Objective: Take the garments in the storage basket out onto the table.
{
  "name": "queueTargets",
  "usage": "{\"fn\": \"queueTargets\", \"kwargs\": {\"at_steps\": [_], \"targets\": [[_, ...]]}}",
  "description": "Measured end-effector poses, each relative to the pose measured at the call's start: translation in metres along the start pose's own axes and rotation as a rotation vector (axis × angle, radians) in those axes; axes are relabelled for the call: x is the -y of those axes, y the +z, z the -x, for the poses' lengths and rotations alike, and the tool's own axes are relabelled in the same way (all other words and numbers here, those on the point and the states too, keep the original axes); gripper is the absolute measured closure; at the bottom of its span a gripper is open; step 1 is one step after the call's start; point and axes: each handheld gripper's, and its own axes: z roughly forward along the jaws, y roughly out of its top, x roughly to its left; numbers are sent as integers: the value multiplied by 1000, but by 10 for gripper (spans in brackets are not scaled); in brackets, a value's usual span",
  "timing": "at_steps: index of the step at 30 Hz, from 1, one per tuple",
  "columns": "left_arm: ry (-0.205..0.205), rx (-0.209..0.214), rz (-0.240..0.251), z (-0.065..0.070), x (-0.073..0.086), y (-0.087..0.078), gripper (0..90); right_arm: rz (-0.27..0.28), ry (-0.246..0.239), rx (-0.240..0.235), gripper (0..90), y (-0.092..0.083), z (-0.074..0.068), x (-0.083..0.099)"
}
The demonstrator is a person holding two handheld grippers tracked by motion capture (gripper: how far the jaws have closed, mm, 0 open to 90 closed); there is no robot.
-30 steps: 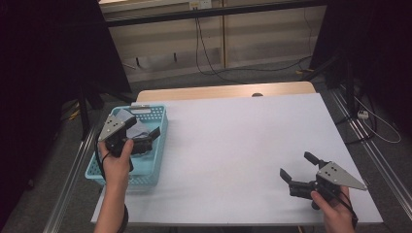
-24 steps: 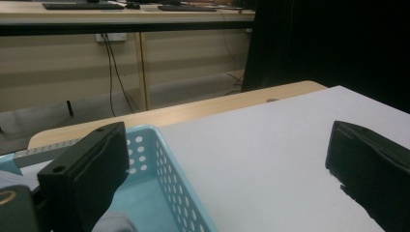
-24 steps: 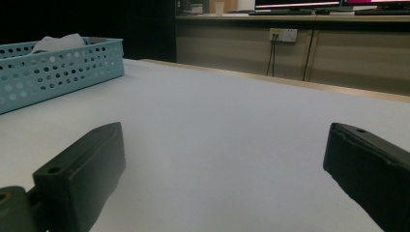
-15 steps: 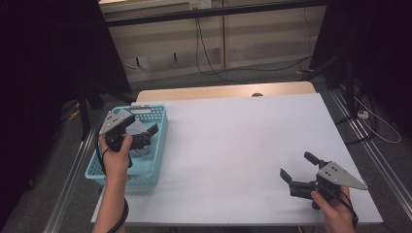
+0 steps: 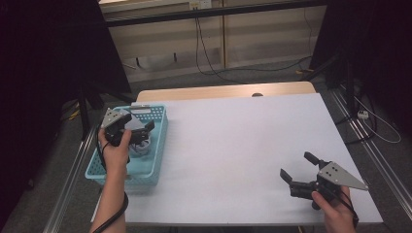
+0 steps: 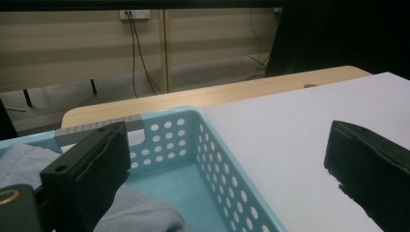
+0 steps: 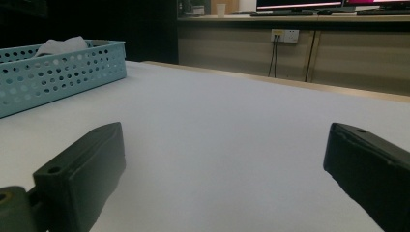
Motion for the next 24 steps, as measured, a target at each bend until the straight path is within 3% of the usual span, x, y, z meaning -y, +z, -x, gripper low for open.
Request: {"fn": "queueTargets", "kwargs": {"at_steps": [21, 24], "targets": [[-31, -65, -58, -20, 12, 15, 30, -3, 2, -3, 7, 0, -1, 0], [-54, -86, -59, -23, 15, 17, 30, -3, 2, -3, 7, 0, -1, 0]]}}
